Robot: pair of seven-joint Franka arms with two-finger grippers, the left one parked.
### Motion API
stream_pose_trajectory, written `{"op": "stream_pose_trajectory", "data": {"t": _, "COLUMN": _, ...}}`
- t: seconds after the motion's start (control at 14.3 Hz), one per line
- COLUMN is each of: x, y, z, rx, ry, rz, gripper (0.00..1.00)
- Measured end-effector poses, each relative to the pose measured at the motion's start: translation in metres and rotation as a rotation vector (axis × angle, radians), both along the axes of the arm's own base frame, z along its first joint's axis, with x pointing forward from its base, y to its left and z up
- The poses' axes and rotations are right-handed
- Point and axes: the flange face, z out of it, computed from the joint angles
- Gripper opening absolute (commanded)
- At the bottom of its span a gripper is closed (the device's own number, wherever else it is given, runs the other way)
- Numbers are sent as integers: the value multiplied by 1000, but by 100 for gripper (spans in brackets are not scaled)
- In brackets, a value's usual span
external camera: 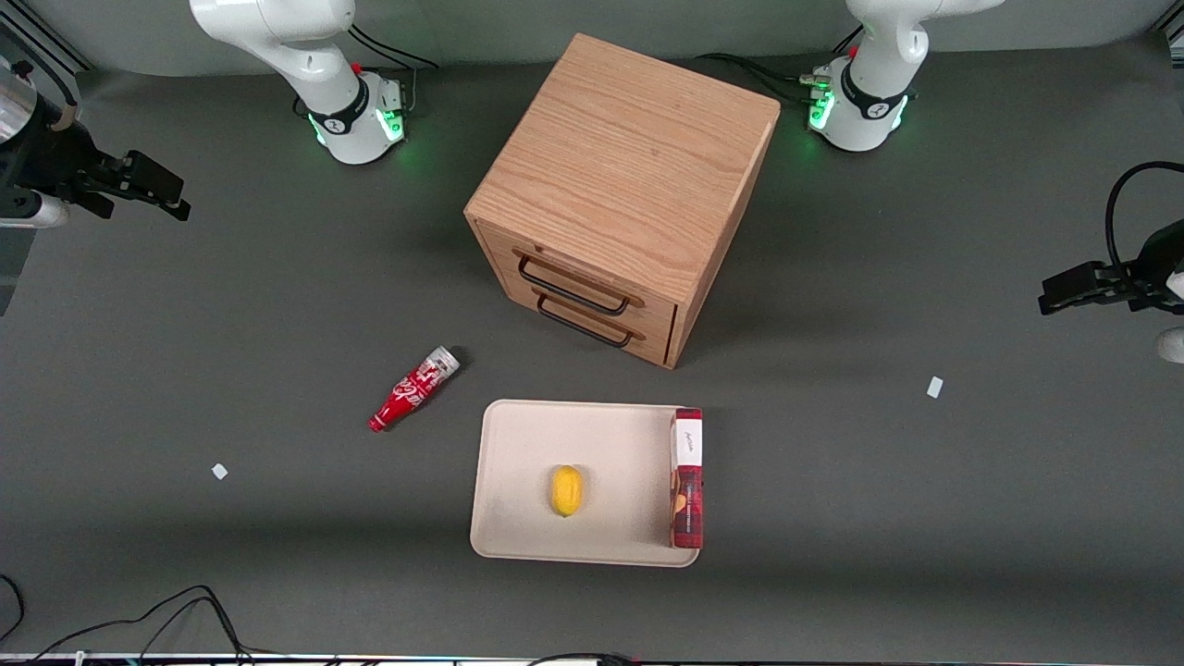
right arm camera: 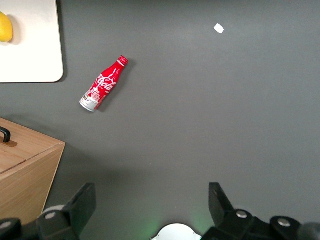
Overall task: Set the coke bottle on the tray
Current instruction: 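Move the open right gripper down toward the red Coca-Cola bottle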
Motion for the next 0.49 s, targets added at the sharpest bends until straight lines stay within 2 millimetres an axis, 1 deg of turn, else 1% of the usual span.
{"op": "stream_pose_trajectory", "data": {"t": 0.35, "x": 3, "y": 2, "z": -2, "rx": -1, "ry": 4, "rz": 4, "gripper": 100}}
{"op": "stream_pose_trajectory", "data": {"t": 0.49, "x": 10, "y": 8, "z": -12, "rx": 1, "ry": 22, "rz": -4, "gripper": 100}}
